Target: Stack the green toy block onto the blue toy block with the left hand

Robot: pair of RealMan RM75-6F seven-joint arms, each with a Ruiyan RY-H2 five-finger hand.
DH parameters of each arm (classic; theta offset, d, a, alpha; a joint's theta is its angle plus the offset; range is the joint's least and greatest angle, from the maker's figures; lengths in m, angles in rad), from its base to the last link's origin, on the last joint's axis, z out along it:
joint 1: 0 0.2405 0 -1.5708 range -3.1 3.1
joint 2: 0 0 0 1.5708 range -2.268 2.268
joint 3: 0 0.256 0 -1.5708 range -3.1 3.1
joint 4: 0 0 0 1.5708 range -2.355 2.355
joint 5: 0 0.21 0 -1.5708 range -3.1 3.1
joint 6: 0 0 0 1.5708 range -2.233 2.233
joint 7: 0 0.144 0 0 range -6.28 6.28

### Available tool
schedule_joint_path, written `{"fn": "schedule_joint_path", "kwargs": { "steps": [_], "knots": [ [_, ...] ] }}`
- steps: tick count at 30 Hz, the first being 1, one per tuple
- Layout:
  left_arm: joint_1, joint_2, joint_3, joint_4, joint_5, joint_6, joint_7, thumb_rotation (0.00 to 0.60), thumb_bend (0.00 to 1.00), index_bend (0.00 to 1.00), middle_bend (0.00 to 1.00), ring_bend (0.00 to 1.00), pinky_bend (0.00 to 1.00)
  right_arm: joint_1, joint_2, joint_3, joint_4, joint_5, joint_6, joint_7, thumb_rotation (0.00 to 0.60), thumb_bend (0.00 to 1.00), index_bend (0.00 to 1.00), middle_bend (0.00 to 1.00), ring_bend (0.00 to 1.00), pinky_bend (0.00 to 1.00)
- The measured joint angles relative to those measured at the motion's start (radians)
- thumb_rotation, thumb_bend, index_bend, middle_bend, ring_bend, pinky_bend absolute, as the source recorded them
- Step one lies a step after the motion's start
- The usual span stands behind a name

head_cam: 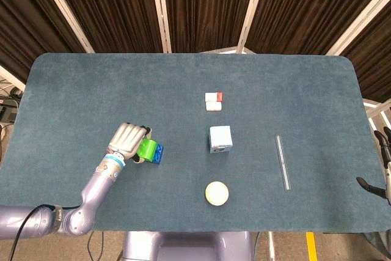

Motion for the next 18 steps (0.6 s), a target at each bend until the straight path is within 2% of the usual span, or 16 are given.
{"fn": "schedule_joint_path", "kwargs": {
  "steps": [9, 18],
  "knots": [
    [-0.018, -0.039, 0.013, 0.041, -0.008, 0.014, 0.01, 0.6, 0.0, 0.61, 0.53, 0.45, 0.4, 0.0, 0.003, -0.001, -0.001, -0.003, -0.002, 0.006, 0.6, 0.0, 0.0, 0.0, 0.0, 0.0],
    [-0.013, -0.059, 0.017, 0.076, 0.054, -0.004, -0.048, 0.6, 0.0, 0.61, 0.53, 0.45, 0.4, -0.001, 0.005, -0.001, -0.001, 0.0, -0.003, 0.006, 0.6, 0.0, 0.0, 0.0, 0.0, 0.0]
  ]
}}
